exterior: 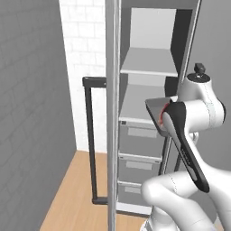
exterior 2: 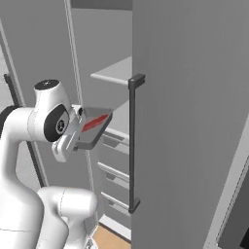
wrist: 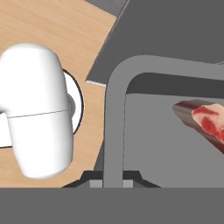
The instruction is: Take the meat container that has the steak and place it on the second highest rack of the freezer. Then take the vegetable container that has the tomato and cucumber and place it on the highest rack of the freezer.
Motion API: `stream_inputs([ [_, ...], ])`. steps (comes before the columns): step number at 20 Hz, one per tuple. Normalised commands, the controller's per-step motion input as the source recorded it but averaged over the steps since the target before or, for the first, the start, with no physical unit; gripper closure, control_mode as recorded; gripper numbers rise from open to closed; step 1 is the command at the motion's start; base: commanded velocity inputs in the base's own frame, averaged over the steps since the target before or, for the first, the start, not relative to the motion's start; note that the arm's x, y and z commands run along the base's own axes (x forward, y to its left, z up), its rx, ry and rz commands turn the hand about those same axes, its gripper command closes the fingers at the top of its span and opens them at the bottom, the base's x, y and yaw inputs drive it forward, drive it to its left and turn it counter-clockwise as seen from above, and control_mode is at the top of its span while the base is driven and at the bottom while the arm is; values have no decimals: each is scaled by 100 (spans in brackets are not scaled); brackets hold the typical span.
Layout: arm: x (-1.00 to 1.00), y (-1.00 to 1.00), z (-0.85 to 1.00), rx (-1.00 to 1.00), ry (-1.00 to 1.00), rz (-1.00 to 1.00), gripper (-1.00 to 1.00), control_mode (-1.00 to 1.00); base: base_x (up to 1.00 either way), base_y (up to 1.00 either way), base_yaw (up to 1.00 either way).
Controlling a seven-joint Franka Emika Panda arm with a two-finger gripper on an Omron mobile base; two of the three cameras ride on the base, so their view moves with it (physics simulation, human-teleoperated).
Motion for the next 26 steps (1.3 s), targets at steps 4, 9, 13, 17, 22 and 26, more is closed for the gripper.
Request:
stream_inputs([
  [4, 0, 0, 0, 0, 0, 0, 100, 100, -34, -28, 0],
  [9, 0, 0, 0, 0, 0, 0, 100, 100, 13, -37, 0],
  [13, 0, 0, 0, 0, 0, 0, 100, 100, 43, -17, 0],
  [17, 0, 0, 0, 0, 0, 0, 100, 100, 58, 0, 0],
  [22, 0, 0, 0, 0, 0, 0, 100, 100, 44, 2, 0],
  [26, 0, 0, 0, 0, 0, 0, 100, 100, 30, 34, -3],
])
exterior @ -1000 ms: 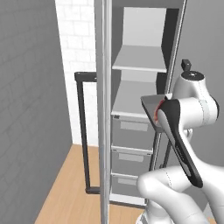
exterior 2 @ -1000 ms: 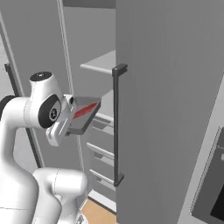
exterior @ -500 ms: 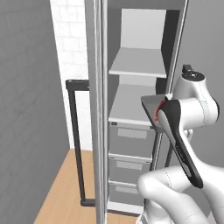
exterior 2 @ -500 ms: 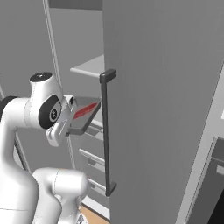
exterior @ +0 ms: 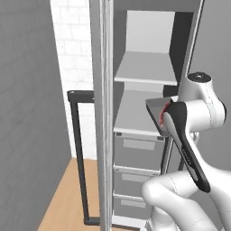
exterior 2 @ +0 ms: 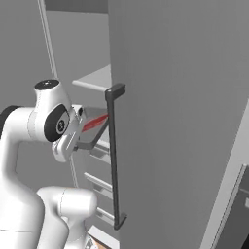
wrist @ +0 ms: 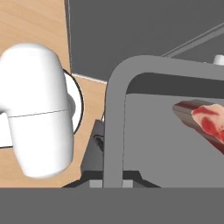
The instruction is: Take the meat container that has the steak and place it on the second highest rack of the freezer. Then take the vegetable container that has the tomato and cucumber and place it on the highest rack of the freezer.
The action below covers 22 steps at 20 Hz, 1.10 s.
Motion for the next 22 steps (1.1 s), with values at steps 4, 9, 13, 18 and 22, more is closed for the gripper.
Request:
stream_inputs([
  [4, 0, 0, 0, 0, 0, 0, 100, 100, 23, 47, -10],
  [9, 0, 0, 0, 0, 0, 0, 100, 100, 17, 26, -24],
  [13, 0, 0, 0, 0, 0, 0, 100, 100, 2, 32, -36],
  [18, 0, 0, 0, 0, 0, 0, 100, 100, 1, 52, -23],
  [22, 0, 0, 0, 0, 0, 0, 100, 100, 11, 60, -10],
])
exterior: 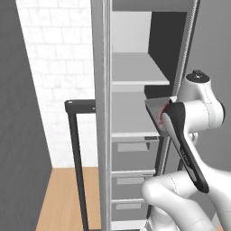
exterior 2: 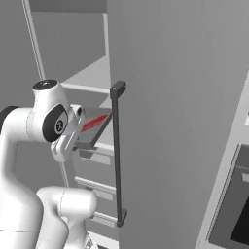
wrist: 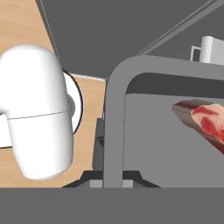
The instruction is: Take the meat container that has the steak and place it on the second highest rack of the freezer. Then take the vegetable container that has the tomato and cucumber and place it on the highest rack of the freezer.
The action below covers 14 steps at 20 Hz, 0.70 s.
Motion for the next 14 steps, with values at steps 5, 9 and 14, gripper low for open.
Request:
stream_inputs([
  [5, 0, 0, 0, 0, 0, 0, 100, 100, 21, 37, -5],
  [9, 0, 0, 0, 0, 0, 0, 100, 100, 11, 35, -1],
  [14, 15, 38, -8, -1, 0, 0, 100, -100, 3, 16, 0],
])
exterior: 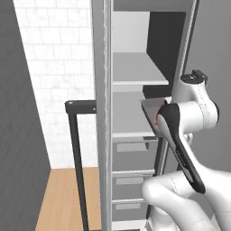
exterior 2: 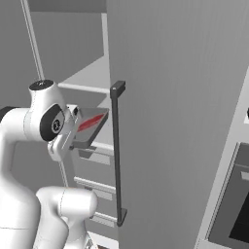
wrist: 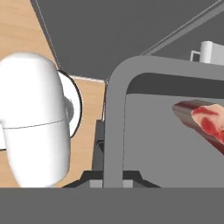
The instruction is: Take the meat container that has the steak and place it on the second highest rack of the freezer. Then take the vegetable container that has the tomato and cucumber and place it on the highest rack of the freezer.
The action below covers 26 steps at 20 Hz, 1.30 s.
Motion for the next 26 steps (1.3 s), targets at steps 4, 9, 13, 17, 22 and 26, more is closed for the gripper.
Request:
stream_inputs([
  [4, 53, 64, -13, -1, 0, 0, 100, -100, 0, 0, 0],
  [9, 79, 10, -17, 1, 0, -1, 100, -100, 0, 0, 0],
  [13, 69, 2, -59, -3, -4, 0, 100, -100, 0, 0, 0],
  [17, 16, -10, -75, 0, -15, 0, 100, -100, 0, 0, 0],
  [22, 16, -16, -37, 0, -15, 0, 100, -100, 0, 0, 0],
  [26, 61, 0, -1, 0, 0, -5, 100, -100, 0, 0, 0],
])
